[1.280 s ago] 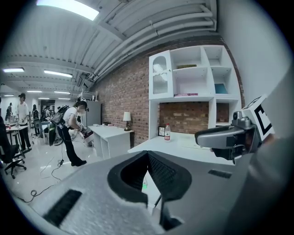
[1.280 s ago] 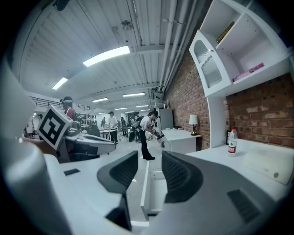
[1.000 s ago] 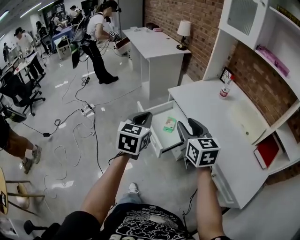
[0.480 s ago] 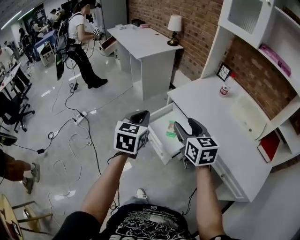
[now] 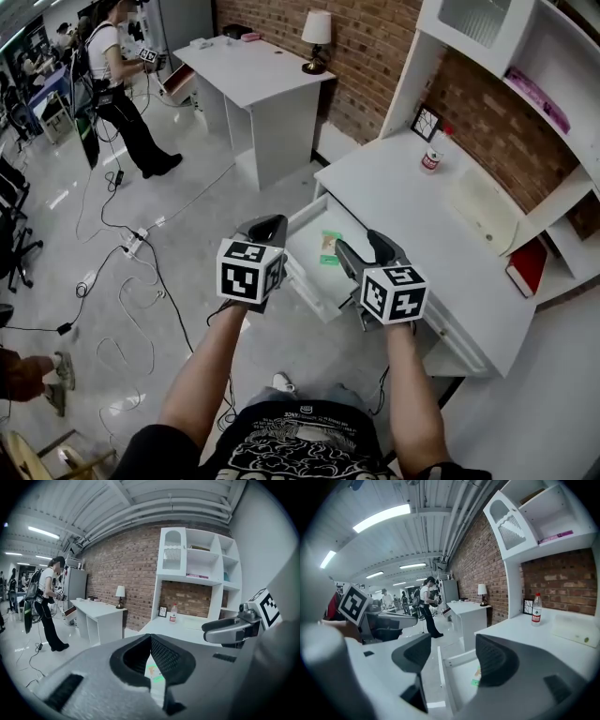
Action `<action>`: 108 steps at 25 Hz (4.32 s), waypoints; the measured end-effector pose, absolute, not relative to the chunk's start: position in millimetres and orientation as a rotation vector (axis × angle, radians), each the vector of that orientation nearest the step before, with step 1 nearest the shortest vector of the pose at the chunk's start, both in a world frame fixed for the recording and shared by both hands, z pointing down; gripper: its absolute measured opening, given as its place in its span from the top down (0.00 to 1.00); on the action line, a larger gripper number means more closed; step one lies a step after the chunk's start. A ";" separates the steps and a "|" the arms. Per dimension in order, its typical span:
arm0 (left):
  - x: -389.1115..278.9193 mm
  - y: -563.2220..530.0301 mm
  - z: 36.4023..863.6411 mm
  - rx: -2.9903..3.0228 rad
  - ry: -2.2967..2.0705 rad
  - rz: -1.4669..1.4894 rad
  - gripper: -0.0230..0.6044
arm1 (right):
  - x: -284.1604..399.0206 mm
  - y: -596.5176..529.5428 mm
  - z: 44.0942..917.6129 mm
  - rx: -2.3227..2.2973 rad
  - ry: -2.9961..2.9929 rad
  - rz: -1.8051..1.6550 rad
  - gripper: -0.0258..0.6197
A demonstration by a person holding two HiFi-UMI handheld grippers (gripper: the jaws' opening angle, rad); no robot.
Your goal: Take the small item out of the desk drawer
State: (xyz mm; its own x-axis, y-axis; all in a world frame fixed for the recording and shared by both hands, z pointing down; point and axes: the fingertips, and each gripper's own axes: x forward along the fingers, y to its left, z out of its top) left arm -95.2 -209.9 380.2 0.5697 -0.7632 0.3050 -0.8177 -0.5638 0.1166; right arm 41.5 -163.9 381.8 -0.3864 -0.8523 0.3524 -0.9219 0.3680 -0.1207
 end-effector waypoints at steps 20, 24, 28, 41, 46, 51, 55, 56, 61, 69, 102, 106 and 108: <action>-67.0 -250.3 454.7 2.498 -1.242 0.376 0.96 | 55.9 -211.6 498.2 1.499 -2.283 0.702 0.44; -57.0 -268.7 472.7 2.474 -1.232 0.404 0.96 | 60.0 -232.8 527.6 1.471 -2.252 0.766 0.43; -46.4 -282.4 492.7 2.444 -1.217 0.435 0.96 | 67.2 -252.5 562.8 1.470 -2.207 0.817 0.42; -49.0 -328.4 546.6 2.409 -1.224 0.552 0.96 | 76.0 -307.5 667.6 1.472 -2.053 0.951 0.36; -53.6 -346.3 557.9 2.414 -1.216 0.565 0.96 | 82.2 -324.2 705.6 1.488 -1.990 0.990 0.35; -60.4 -359.3 571.2 2.412 -1.224 0.579 0.96 | 81.2 -330.9 742.0 1.487 -1.928 1.049 0.33; -62.5 -366.0 574.4 2.402 -1.238 0.570 0.96 | 86.7 -335.8 761.4 1.492 -1.873 1.076 0.32; -62.8 -366.4 575.0 2.400 -1.239 0.569 0.96 | 88.3 -336.0 767.4 1.495 -1.855 1.088 0.32; -65.8 -371.1 576.1 2.401 -1.248 0.576 0.96 | 94.3 -339.2 791.0 1.502 -1.784 1.110 0.30; -71.5 -369.9 579.7 2.399 -1.263 0.616 0.96 | 98.0 -338.4 809.1 1.524 -1.691 1.124 0.30; -109.6 -343.2 530.6 2.339 -1.385 0.548 0.96 | 64.9 -332.1 715.0 1.416 -1.916 1.002 0.48; -114.1 -340.6 511.7 2.348 -1.411 0.510 0.96 | 56.5 -337.0 680.5 1.432 -1.995 0.978 0.48; -114.7 -337.0 503.8 2.351 -1.418 0.498 0.96 | 52.5 -337.7 661.4 1.444 -2.039 0.971 0.48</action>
State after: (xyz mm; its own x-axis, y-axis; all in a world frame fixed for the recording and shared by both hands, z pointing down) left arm -114.7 -337.0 503.8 0.4377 -0.7689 0.4661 -0.8915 -0.4384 0.1141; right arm 52.5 -337.7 661.4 -0.3452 -0.6157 0.7083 -0.9380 0.2011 -0.2823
